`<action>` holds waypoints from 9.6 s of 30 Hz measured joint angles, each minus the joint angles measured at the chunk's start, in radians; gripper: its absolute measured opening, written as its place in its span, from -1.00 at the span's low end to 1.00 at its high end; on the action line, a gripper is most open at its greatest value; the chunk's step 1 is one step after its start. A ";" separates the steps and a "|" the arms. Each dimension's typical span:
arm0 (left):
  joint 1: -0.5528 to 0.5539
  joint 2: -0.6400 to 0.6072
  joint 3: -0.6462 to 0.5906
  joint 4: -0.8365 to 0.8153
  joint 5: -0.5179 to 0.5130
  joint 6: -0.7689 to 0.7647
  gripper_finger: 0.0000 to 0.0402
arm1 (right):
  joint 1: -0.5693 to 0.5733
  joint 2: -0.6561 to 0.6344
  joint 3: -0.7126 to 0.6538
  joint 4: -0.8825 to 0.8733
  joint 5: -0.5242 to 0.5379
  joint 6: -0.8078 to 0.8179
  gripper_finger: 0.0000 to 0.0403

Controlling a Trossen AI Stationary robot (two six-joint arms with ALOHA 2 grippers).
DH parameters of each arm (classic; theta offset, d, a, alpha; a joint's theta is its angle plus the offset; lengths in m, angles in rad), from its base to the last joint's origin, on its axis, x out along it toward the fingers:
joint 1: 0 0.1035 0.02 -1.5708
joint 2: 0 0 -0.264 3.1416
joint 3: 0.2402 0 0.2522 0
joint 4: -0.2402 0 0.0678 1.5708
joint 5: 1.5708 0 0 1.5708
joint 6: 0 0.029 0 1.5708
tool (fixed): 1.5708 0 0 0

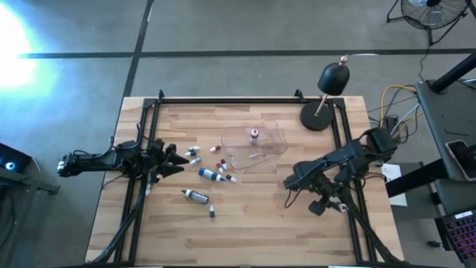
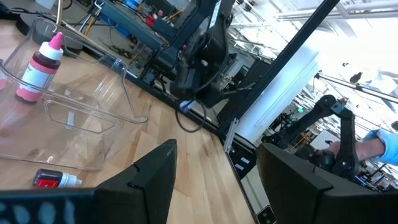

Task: Pick & Place food coloring
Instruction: Put the large purple food coloring bottle into the transparent container, then put the small brown food coloring bottle into the transparent container

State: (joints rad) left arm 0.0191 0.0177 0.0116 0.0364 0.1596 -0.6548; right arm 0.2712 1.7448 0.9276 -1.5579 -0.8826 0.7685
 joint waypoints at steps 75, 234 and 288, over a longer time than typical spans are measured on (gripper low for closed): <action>0.000 0.000 0.000 0.000 0.000 0.000 -0.02 | 0.740 -0.398 0.138 0.249 0.890 0.566 0.07; 0.000 0.000 0.000 0.000 0.000 0.000 -0.02 | -0.178 -0.528 0.300 0.616 1.129 -0.144 0.11; 0.001 0.000 -0.001 0.173 -0.142 -0.398 -0.02 | 0.130 -0.176 0.295 0.649 1.169 0.234 0.11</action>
State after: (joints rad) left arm 0.0196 0.0177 0.0109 0.2098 0.0175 -1.0524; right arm 0.4013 1.5692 1.2224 -0.9093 0.2868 1.0022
